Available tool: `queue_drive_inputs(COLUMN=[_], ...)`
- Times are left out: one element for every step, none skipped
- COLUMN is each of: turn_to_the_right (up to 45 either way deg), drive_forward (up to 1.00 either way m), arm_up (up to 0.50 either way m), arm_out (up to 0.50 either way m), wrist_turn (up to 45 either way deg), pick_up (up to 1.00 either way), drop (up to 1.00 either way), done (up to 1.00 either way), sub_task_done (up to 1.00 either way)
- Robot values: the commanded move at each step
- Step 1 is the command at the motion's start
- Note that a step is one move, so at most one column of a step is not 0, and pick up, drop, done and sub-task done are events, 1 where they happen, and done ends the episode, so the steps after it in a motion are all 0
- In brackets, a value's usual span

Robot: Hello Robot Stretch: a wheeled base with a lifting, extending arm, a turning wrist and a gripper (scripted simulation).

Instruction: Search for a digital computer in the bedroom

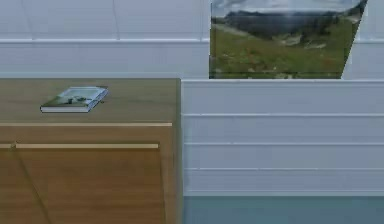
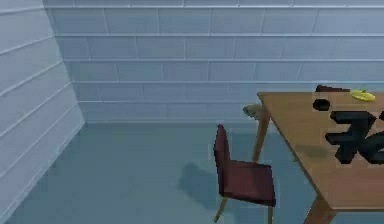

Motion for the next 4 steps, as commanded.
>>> queue_drive_inputs(turn_to_the_right=[-45.0,-45.0,-45.0,-6.0], drive_forward=[0.0,0.0,0.0,0.0], arm_up=[0.0,0.0,0.0,0.0], arm_out=[0.0,0.0,0.0,0.0], wrist_turn=[0.0,0.0,0.0,0.0], pick_up=[0.0,0.0,0.0,0.0], drop=[0.0,0.0,0.0,0.0], done=[0.0,0.0,0.0,0.0], sub_task_done=[0.0,0.0,0.0,0.0])
